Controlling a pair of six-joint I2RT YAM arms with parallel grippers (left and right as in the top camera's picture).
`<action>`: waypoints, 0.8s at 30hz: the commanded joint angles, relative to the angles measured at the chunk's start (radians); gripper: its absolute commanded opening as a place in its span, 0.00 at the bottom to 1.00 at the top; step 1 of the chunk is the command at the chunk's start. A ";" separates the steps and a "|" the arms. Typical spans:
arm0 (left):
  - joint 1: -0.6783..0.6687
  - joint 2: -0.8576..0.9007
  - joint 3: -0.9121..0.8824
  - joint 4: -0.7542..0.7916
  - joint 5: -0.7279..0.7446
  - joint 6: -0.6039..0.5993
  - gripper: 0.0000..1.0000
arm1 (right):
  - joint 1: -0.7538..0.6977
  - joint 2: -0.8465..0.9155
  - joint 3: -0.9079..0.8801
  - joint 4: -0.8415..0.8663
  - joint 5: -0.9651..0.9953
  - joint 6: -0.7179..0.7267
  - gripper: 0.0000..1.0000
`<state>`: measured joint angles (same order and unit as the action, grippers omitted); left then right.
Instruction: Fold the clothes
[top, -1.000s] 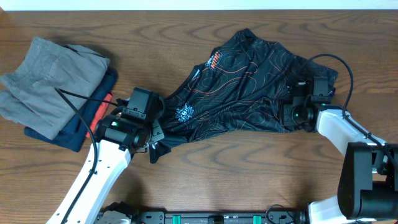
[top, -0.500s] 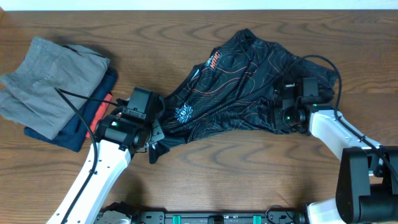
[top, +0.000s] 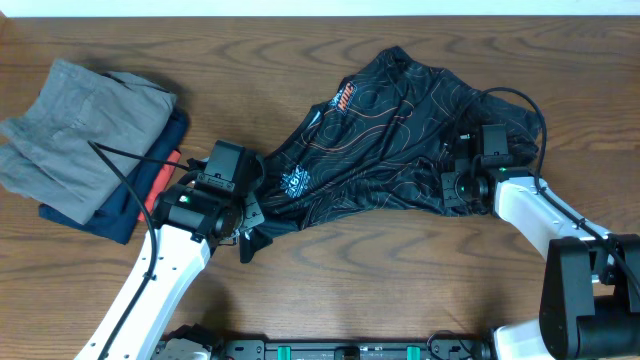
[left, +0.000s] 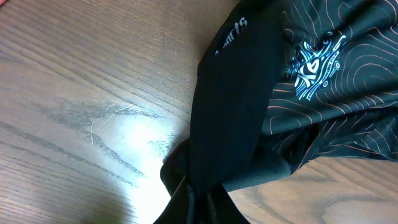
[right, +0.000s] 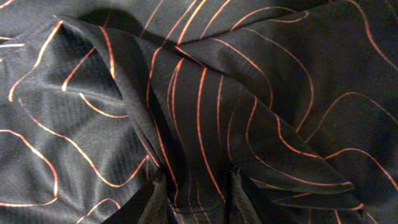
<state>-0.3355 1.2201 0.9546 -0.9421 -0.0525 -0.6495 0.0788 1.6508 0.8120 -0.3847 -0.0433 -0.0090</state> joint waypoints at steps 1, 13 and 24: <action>0.005 0.001 -0.002 -0.006 -0.008 0.013 0.07 | 0.007 -0.021 -0.002 -0.003 0.028 0.019 0.28; 0.005 0.001 -0.002 -0.005 -0.008 0.013 0.07 | -0.004 -0.065 0.029 -0.037 0.055 0.099 0.01; 0.005 -0.031 0.101 -0.001 -0.008 0.182 0.06 | -0.125 -0.261 0.290 -0.450 0.041 0.180 0.01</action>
<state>-0.3355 1.2194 0.9680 -0.9291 -0.0521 -0.5762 -0.0048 1.4540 1.0042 -0.7551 -0.0021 0.1150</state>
